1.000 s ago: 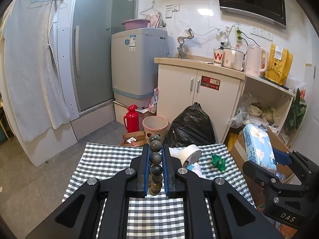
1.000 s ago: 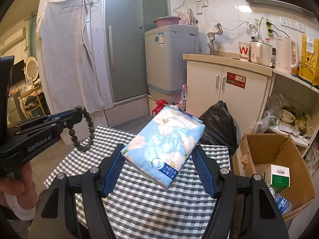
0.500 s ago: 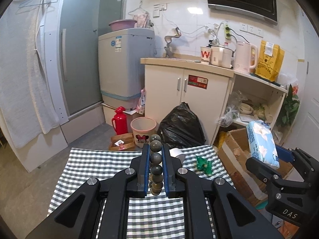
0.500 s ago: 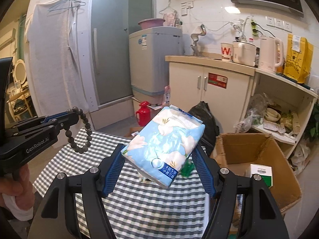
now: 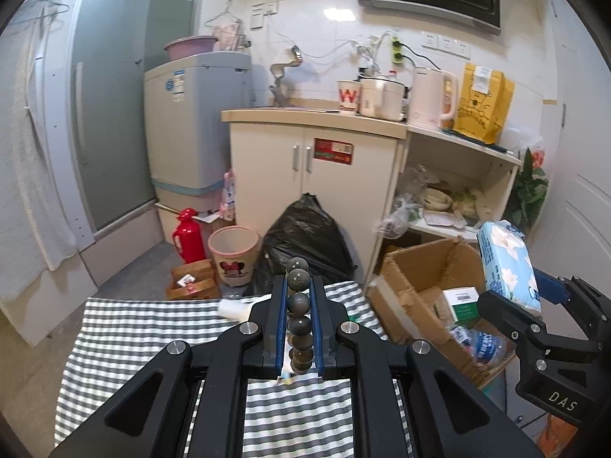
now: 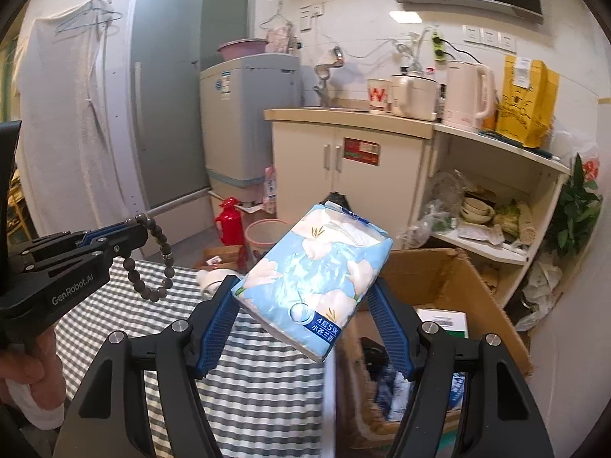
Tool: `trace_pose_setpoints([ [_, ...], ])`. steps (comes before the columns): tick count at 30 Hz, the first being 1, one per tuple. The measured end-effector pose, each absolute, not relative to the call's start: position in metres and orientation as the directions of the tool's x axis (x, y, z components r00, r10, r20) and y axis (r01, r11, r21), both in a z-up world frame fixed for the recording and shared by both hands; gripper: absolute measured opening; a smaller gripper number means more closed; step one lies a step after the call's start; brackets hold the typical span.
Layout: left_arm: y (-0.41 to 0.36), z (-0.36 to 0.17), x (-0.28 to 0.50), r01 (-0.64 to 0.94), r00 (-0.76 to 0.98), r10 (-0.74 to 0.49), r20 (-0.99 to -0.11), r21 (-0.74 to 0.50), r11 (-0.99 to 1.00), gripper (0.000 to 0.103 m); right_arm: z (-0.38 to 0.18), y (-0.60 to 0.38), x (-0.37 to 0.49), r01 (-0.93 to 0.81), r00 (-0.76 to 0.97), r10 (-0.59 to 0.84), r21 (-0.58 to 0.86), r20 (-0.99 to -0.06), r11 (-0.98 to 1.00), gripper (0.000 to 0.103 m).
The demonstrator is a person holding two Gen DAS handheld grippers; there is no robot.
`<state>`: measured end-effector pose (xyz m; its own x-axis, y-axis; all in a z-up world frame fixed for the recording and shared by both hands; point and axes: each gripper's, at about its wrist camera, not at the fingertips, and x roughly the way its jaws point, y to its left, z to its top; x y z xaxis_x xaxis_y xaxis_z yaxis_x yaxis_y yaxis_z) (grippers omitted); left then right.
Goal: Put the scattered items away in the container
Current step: 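Carry the tissue pack with the right tool and bracelet with the left tool over the box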
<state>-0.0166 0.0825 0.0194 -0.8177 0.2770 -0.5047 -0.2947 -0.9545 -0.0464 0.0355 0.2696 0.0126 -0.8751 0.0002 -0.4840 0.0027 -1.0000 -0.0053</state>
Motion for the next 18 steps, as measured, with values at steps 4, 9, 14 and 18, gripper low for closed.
trace_pose_setpoints([
  [4,0.105,0.024,-0.018,-0.331,-0.810,0.308,-0.499,-0.044,-0.943,0.011,0.015,0.287,0.039,-0.033,-0.876,0.033,-0.008,-0.482,-0.999,0.068],
  [9,0.129,0.029,-0.019,-0.373,-0.799,0.342,-0.495,-0.039,-0.927,0.011,0.017,0.310,0.044,-0.076,-0.875,0.072,-0.011,-0.479,-0.997,0.068],
  [14,0.153,0.033,-0.022,-0.416,-0.783,0.377,-0.494,-0.034,-0.909,0.011,0.017,0.331,0.045,-0.113,-0.868,0.104,-0.010,-0.485,-0.993,0.068],
  [18,0.174,0.031,-0.024,-0.450,-0.764,0.406,-0.500,-0.037,-0.892,0.011,0.015,0.345,0.044,-0.142,-0.859,0.128,-0.010,-0.495,-0.990,0.068],
])
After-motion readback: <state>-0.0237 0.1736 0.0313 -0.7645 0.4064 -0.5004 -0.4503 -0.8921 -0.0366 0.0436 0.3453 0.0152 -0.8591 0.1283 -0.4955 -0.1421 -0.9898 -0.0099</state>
